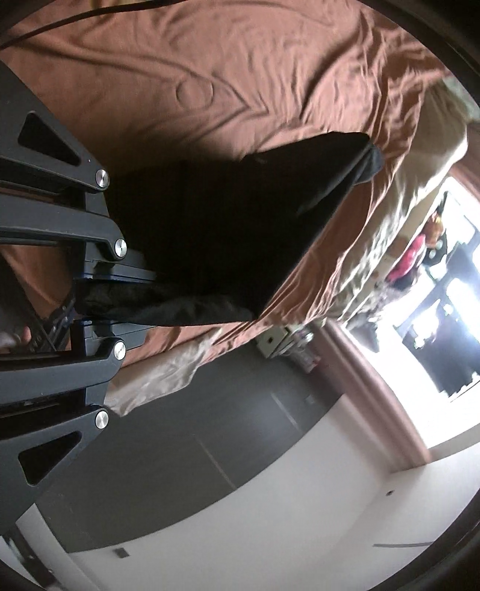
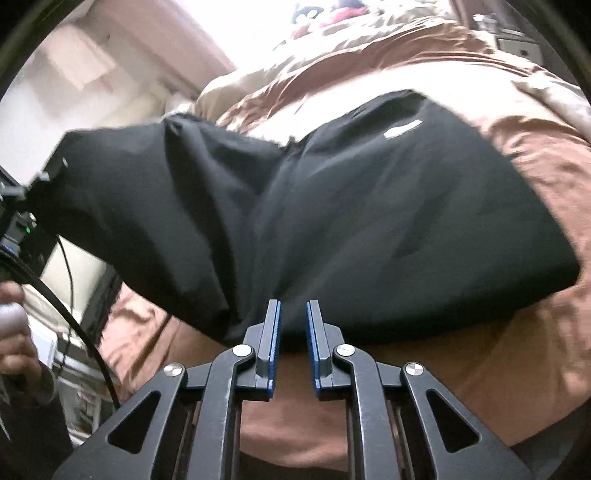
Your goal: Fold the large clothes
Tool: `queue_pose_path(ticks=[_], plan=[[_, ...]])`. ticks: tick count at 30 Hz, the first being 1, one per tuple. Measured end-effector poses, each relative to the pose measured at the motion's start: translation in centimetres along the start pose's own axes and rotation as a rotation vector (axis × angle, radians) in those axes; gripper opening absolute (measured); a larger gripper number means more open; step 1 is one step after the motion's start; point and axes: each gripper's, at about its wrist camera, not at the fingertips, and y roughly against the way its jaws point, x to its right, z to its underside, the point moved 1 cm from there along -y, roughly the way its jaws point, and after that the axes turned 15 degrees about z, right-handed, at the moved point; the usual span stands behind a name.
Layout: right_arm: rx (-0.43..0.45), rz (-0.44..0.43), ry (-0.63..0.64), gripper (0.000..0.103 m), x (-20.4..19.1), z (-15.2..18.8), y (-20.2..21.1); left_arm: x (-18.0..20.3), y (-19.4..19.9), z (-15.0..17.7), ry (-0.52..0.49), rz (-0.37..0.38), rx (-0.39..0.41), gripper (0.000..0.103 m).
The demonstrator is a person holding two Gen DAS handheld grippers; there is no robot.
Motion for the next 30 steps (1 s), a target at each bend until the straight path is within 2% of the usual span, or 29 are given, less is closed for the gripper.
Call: queue_pose_path(ticks=[2, 3, 4, 12, 14, 15, 16, 18, 20, 22, 27, 30], plan=[[0.032, -0.007, -0.039, 0.030, 1.7, -0.1, 1.5, 0.7, -1.8, -0.1, -0.016, 0.003, -0.028, 0.014], [0.049, -0.014, -0.060, 0.044, 2.7, 0.0, 2.2, 1.0, -2.7, -0.1, -0.021, 0.005, -0.042, 0.014], [0.061, -0.019, -0.076, 0.051, 3.4, 0.1, 2.8, 1.3, -3.9, -0.1, -0.025, 0.008, -0.061, 0.014], [0.104, -0.031, -0.195, 0.051, 10.0, 2.0, 6.3, 2.7, -13.4, 1.5, -0.041, 0.014, -0.206, 0.014], [0.103, -0.031, -0.221, 0.056, 11.5, 2.4, 6.8, 2.8, -16.0, 2.4, -0.045, -0.010, -0.251, 0.016], [0.103, -0.033, -0.237, 0.065, 12.2, 2.4, 6.8, 2.8, -17.1, 2.8, -0.057, -0.026, -0.274, 0.021], [0.103, -0.035, -0.256, 0.070, 13.0, 2.6, 6.9, 2.7, -18.4, 3.4, -0.061, -0.034, -0.306, 0.031], [0.097, -0.041, -0.283, 0.070, 14.2, 2.5, 6.8, 2.4, -19.7, 4.1, -0.036, -0.009, -0.341, 0.043], [0.091, -0.048, -0.298, 0.070, 14.9, 2.4, 6.6, 1.9, -20.2, 4.5, -0.002, 0.036, -0.359, 0.049], [0.093, -0.056, -0.299, 0.070, 15.2, 1.9, 6.5, 1.7, -19.8, 4.7, 0.005, 0.039, -0.359, 0.057], [0.101, -0.111, -0.287, 0.070, 14.8, 1.2, 6.4, 0.8, -16.8, 4.1, -0.013, -0.022, -0.302, 0.066], [0.097, -0.137, -0.284, 0.070, 14.3, 0.6, 5.7, 0.0, -15.0, 3.8, -0.023, -0.097, -0.255, 0.072]])
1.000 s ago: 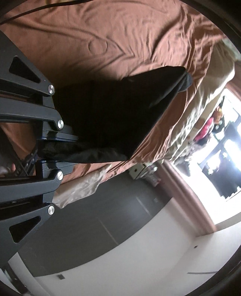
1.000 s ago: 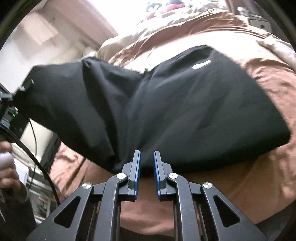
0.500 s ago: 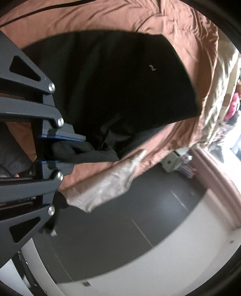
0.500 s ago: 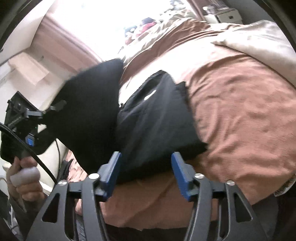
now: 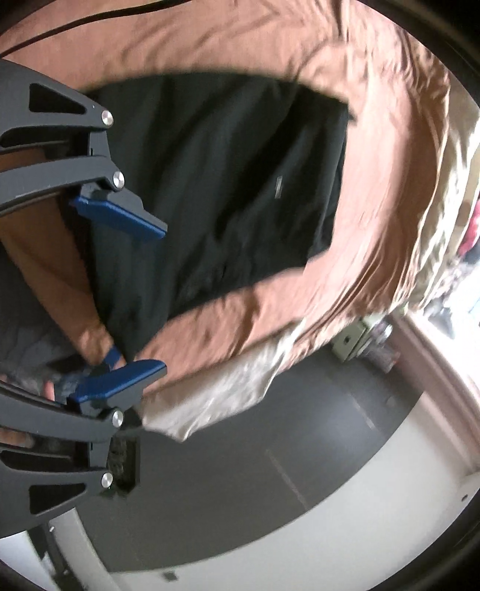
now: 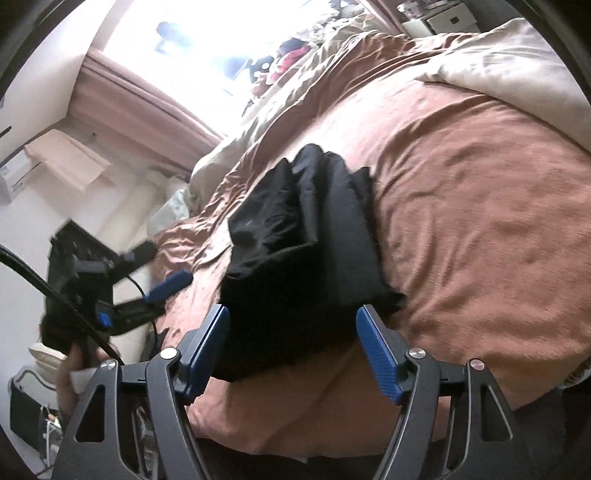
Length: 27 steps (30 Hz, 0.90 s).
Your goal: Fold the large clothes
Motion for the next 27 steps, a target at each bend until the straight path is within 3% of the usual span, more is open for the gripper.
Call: queue_pose_path(ticks=[9, 11, 13, 16, 24, 27], plan=[[-0.043, -0.013, 0.012, 0.070, -2.8, -1.3, -3.9, -7.2, 3.5, 2.4, 0.099, -0.179, 0.062, 0.073], [-0.042, -0.007, 0.013, 0.054, -3.1, -1.6, -4.7, -8.7, 3.7, 3.1, 0.124, -0.197, 0.053, 0.073], [-0.046, 0.005, 0.014, 0.025, -3.4, -1.9, -5.4, -10.0, 3.9, 3.8, 0.143, -0.219, 0.041, 0.073], [-0.013, -0.038, 0.044, 0.013, -4.0, -2.0, -5.3, -11.3, 3.5, 4.9, 0.167, -0.216, 0.025, 0.073], [0.028, -0.042, 0.026, 0.009, -2.3, -1.4, -4.5, -10.1, 2.5, 5.2, 0.155, -0.134, 0.013, 0.070], [0.029, -0.034, 0.003, 0.009, -1.1, -1.0, -4.4, -8.6, 1.8, 5.0, 0.118, -0.154, -0.005, 0.069]])
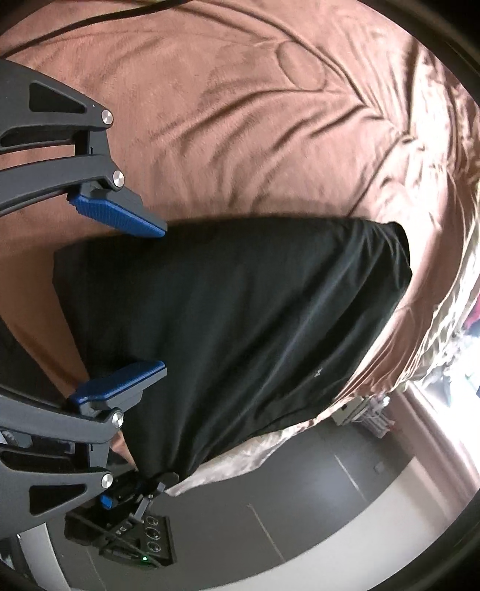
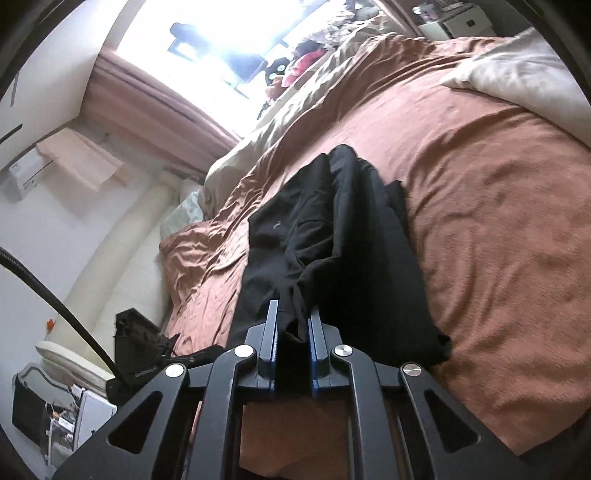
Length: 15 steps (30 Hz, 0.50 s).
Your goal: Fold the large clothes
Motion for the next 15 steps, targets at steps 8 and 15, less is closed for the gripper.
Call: queue_pose_path(ticks=[8, 15], plan=[[-0.043, 0.002, -0.138, 0.008, 6.0, 1.6, -0.9, 3.1, -1.1, -0.5, -0.090, -0.027, -0.030, 0.066], [-0.024, 0.010, -0.167, 0.008, 6.7, 1.6, -0.6, 2.9, -1.9, -0.7, -0.094, -0.008, -0.050, 0.064]])
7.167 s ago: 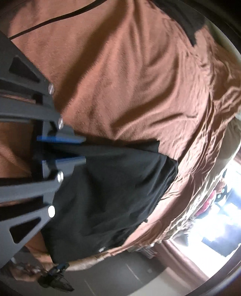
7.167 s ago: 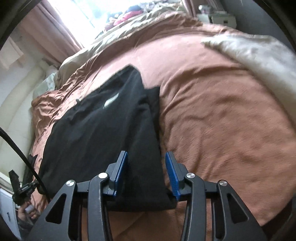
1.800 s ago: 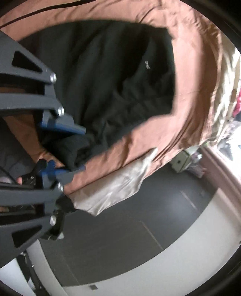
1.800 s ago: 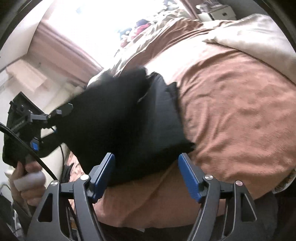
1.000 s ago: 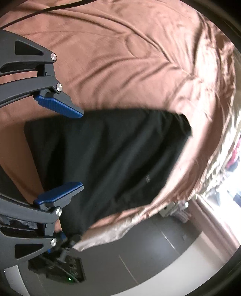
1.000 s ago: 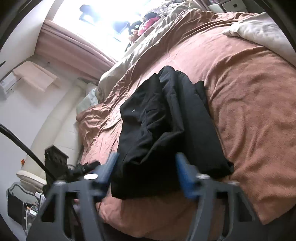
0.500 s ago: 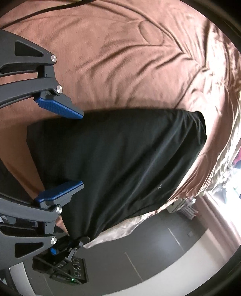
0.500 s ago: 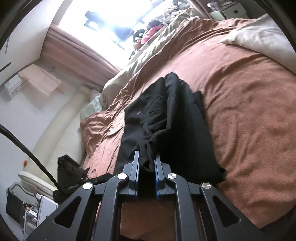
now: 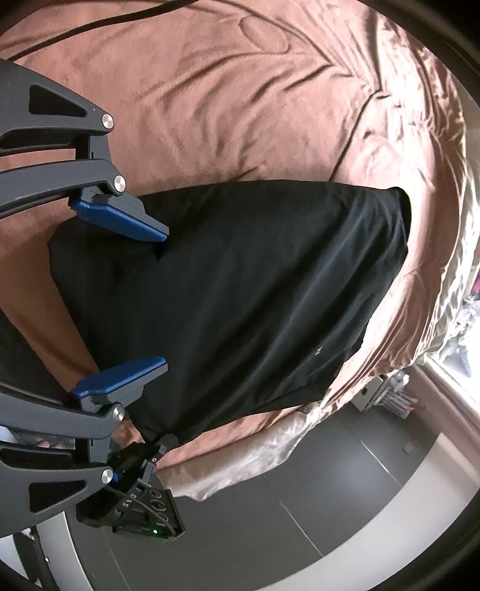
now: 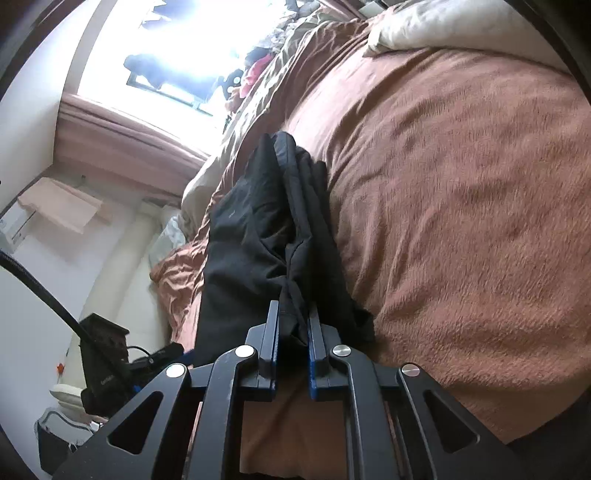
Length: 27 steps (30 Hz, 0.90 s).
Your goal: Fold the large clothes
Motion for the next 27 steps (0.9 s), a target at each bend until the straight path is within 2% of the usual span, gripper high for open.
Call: queue_pose_path(ticks=[6, 11, 12, 14, 15, 16, 18, 25, 27], plan=[[-0.017, 0.012, -0.013, 0.008, 0.5, -0.5, 0.3, -1.4, 0.9, -0.3, 0.021, -0.011, 0.028, 0.063], [-0.040, 0.006, 0.033, 0.012, -0.5, -0.8, 0.9, -3.6, 1.0, -0.3, 0.058, -0.038, 0.033, 0.063], [-0.040, 0.013, 0.046, 0.016, -0.7, -0.9, 1.0, -4.1, 0.9, -0.4, 0.071, -0.035, 0.033, 0.063], [-0.020, 0.052, 0.090, 0.036, -1.5, -1.5, 1.8, -4.9, 0.7, -0.6, 0.096, -0.011, 0.041, 0.063], [-0.003, 0.064, 0.105, 0.064, -1.7, -1.8, 2.2, -5.1, 0.7, -0.8, 0.099, -0.003, 0.045, 0.063], [0.019, 0.072, 0.122, 0.083, -2.0, -2.3, 2.7, -5.2, 0.7, -0.9, 0.098, -0.002, 0.047, 0.063], [0.047, 0.072, 0.146, 0.083, -2.5, -3.3, 3.2, -5.2, 0.5, -1.5, 0.091, 0.003, 0.047, 0.063], [0.000, 0.104, 0.250, 0.083, -4.5, -8.7, 1.0, -5.7, 0.0, -3.6, 0.095, -0.001, 0.046, 0.063], [-0.016, 0.090, 0.267, 0.083, -5.2, -10.1, 0.2, -6.2, -0.2, -4.6, 0.103, -0.002, 0.054, 0.063]])
